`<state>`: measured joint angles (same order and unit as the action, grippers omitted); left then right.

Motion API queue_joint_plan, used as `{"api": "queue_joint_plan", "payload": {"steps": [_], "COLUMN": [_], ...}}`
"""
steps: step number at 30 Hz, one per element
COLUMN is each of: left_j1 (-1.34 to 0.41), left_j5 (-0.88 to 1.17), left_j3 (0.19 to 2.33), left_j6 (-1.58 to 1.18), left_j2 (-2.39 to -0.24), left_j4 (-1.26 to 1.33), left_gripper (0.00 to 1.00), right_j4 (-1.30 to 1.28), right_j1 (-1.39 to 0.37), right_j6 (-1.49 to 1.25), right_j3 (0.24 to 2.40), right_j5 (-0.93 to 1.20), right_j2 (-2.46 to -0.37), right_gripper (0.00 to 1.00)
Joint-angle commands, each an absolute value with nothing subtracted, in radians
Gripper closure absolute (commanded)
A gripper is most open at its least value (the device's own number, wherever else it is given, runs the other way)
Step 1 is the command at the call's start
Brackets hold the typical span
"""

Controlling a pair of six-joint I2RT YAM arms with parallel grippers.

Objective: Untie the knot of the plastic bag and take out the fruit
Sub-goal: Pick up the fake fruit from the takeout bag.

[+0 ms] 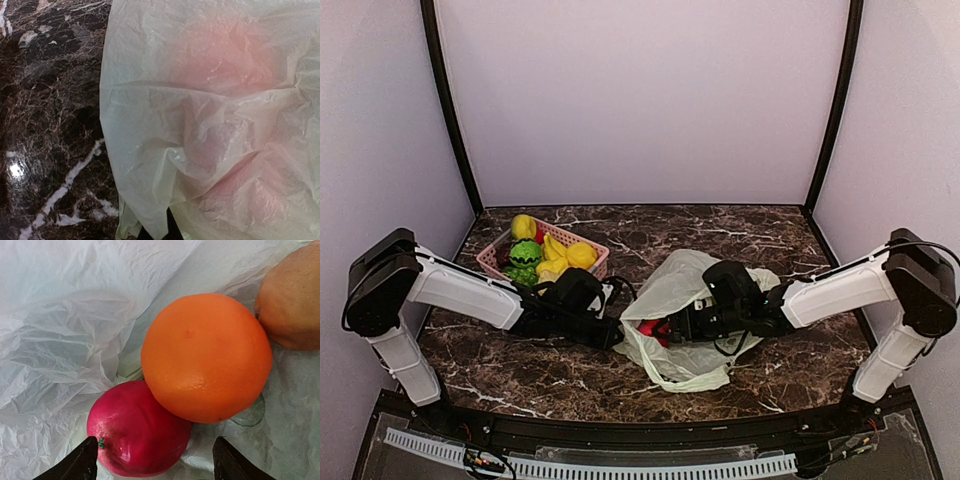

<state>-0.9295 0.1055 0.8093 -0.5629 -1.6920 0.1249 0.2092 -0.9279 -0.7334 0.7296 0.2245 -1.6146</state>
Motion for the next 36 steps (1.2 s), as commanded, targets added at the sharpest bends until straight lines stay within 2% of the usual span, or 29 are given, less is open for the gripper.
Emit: {"api": "queue_joint_plan", "payload": {"steps": [1, 14, 16, 22, 26, 36], "left_j1": [-0.939, -0.969, -0.968, -0.968, -0.969, -0.965], "left_j5": [0.134, 0.135, 0.128, 0.116, 0.085, -0.029], "left_j3": [0.834, 0.89, 0.89, 0.885, 0.886, 0.822], "left_j6": [-0.553, -0.563, -0.567, -0.569, -0.559, -0.562], "left_j2": [-1.715, -1.77, -1.773, -1.769, -1.755, -1.671], "left_j4": [0.121, 0.133, 0.132, 0.125, 0.097, 0.076], "left_gripper": [0.99, 0.99, 0.99, 0.99, 0.99, 0.99], "right_j4": [0.256, 0.255, 0.258, 0.275, 0.275, 0.189], "right_j1": [-0.948, -0.978, -0.983, -0.988, -0.987, -0.969], "right_j6": [-0.719, -0.71, -0.716, -0.738, -0.746, -0.744], "right_j3": [0.779, 0.851, 0.853, 0.84, 0.818, 0.723], "right_j5": [0.261, 0.289, 0.291, 0.292, 0.264, 0.138], "right_j2": [-1.664, -1.756, -1.766, -1.77, -1.734, -1.533], "right_gripper": [0.22, 0.14, 0.18, 0.42, 0.51, 0.53]}}
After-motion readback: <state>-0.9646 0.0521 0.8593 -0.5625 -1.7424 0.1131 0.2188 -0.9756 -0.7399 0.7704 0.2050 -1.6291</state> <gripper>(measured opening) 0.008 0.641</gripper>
